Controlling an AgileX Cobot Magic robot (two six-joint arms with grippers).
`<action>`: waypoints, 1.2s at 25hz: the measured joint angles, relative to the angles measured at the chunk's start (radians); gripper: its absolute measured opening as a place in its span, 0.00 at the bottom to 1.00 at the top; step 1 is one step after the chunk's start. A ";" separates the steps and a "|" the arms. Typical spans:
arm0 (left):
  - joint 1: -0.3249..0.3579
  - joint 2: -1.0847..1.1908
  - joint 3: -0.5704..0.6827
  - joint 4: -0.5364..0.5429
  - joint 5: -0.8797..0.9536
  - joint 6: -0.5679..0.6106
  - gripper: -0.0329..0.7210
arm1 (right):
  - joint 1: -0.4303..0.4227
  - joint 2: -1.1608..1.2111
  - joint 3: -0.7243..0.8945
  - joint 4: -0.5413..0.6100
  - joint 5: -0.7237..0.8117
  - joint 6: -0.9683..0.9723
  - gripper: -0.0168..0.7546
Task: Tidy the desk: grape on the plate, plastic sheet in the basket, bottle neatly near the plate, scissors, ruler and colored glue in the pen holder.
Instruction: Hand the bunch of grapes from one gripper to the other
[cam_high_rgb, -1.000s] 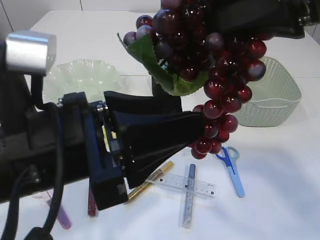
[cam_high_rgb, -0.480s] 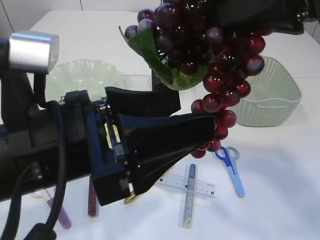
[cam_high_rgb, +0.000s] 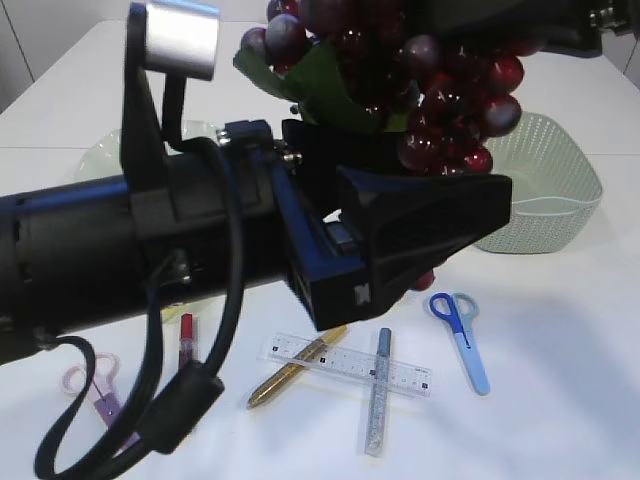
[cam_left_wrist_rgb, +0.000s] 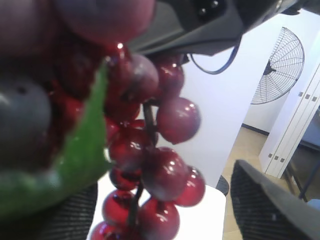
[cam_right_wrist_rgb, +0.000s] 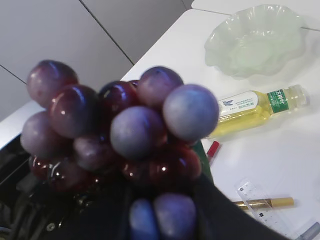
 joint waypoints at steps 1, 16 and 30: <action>-0.002 0.007 -0.011 0.002 0.004 0.000 0.85 | 0.000 0.000 0.000 0.002 0.000 -0.001 0.27; -0.002 0.156 -0.175 -0.002 0.023 0.000 0.83 | 0.000 0.000 0.000 0.028 0.000 -0.018 0.27; -0.002 0.161 -0.180 -0.001 0.032 -0.002 0.32 | 0.000 0.000 -0.006 -0.014 0.000 -0.020 0.27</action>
